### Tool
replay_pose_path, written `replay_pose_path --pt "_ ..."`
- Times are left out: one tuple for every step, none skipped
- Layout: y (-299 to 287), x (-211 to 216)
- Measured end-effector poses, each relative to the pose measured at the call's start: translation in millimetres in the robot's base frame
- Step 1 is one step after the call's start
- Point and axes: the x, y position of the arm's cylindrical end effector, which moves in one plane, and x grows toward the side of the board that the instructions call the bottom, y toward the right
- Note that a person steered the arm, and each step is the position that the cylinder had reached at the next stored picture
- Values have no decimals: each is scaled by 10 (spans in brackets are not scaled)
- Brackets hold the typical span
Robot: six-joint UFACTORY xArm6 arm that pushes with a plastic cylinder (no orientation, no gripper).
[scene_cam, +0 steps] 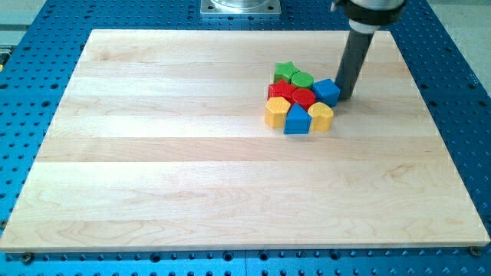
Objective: Move the blue blocks below the red circle
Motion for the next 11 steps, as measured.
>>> replay_pose_path --pt "-388 341" --pt "-703 720" --pt "-740 483" --pt "-865 394" --pt "-1004 1083" --pt "-930 1491" --pt "-581 1539" --pt "-525 2009" --pt "-1245 2040" --pt "-827 1888" --pt "-615 1576"
